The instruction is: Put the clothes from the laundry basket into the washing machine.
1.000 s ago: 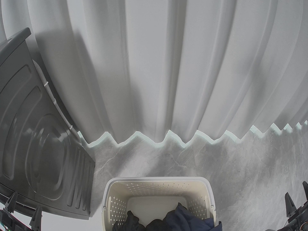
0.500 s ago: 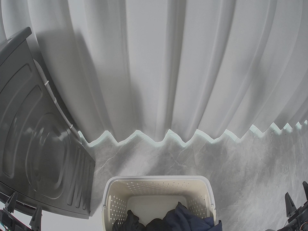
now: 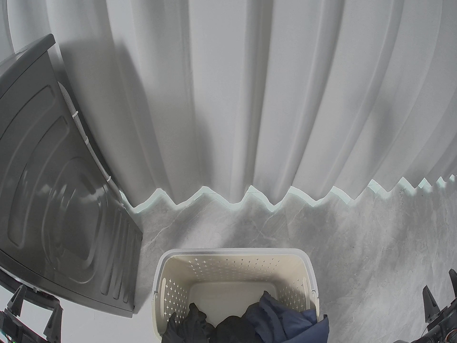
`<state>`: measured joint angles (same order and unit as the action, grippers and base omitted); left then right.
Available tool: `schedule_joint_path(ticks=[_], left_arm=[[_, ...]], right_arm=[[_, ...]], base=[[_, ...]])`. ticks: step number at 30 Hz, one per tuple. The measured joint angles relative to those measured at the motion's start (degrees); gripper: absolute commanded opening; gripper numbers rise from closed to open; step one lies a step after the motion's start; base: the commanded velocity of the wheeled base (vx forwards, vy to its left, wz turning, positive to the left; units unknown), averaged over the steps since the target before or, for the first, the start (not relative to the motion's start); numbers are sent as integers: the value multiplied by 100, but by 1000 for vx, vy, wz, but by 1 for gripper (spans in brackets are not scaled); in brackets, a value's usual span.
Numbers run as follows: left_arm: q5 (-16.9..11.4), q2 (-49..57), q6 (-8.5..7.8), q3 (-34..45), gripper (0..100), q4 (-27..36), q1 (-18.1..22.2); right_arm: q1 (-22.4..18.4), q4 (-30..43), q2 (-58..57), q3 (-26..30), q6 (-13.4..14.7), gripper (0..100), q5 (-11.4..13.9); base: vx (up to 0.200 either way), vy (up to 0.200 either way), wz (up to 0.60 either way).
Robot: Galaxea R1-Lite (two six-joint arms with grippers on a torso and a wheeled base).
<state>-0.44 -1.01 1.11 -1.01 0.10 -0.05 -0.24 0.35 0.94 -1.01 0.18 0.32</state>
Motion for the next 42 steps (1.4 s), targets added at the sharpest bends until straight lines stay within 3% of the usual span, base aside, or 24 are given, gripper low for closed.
schedule_joint_path(ticks=[28, 42], left_arm=[[6, 0, 11, 0, 100, 0, 5], [0, 0, 1, 0, 100, 0, 5]], right_arm=[[-6, -2, 0, 0, 0, 100, 1], [-2, -2, -1, 0, -2, 100, 1]], base=[[-200, 0, 0], [0, 0, 0]])
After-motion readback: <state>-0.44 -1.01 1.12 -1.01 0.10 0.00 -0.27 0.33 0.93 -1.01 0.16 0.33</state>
